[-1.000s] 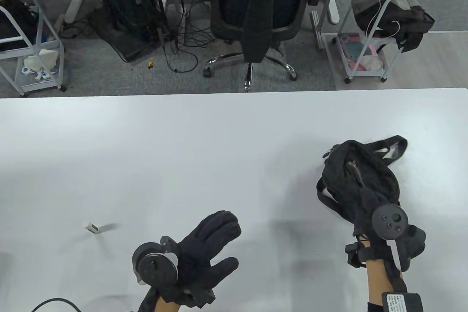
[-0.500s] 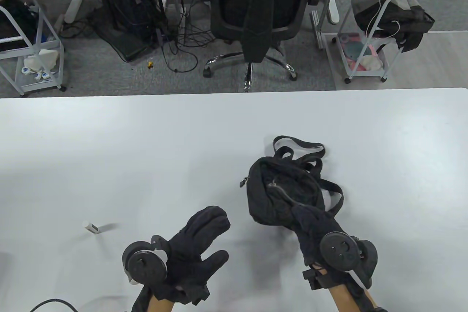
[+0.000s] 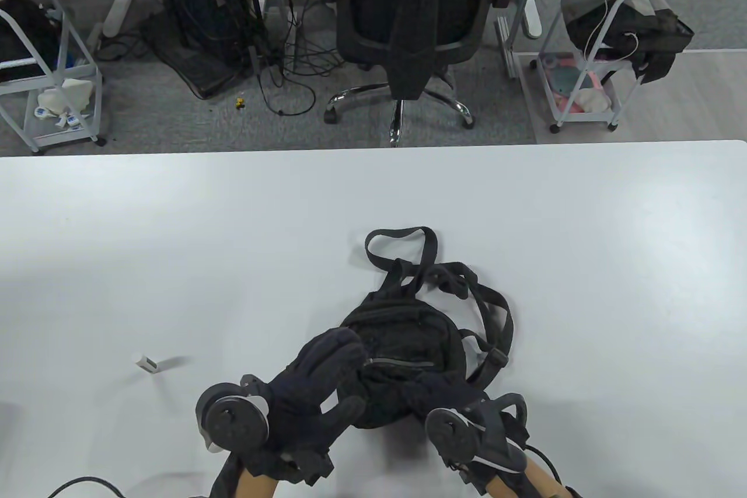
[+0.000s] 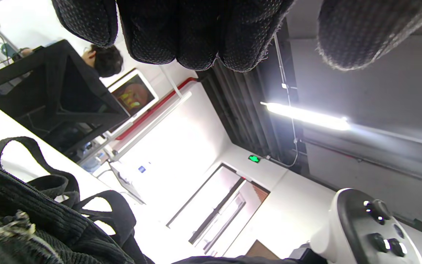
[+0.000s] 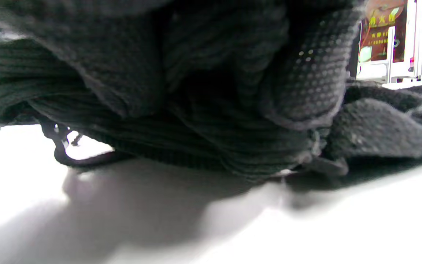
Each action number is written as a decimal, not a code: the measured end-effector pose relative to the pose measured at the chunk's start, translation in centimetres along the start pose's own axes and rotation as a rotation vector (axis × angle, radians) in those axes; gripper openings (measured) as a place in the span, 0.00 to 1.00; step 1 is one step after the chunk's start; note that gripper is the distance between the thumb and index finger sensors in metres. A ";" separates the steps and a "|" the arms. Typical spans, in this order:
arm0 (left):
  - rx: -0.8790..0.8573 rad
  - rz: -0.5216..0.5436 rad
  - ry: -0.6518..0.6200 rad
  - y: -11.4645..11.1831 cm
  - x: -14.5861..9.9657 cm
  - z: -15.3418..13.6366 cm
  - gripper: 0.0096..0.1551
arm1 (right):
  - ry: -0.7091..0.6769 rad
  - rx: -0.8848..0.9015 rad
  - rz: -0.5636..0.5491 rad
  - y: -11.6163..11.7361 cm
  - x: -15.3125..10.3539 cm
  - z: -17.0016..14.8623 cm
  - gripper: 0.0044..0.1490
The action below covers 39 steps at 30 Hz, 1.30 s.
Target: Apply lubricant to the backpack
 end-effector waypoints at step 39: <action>-0.024 0.007 -0.008 0.3 0.0 -0.1 0.44 | -0.027 0.620 -0.233 -8.8 -2.5 -9.2 0.44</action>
Point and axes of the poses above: the tracker on the back of each hand, its own z axis roughly to the thumb side, its own x axis roughly from the wrist to the fingertips, y = z × x, the point moved 4 cm from there along x, roughly from the wrist to the fingertips, and after that the axes turned 1 degree about y, right-handed, at the moved point
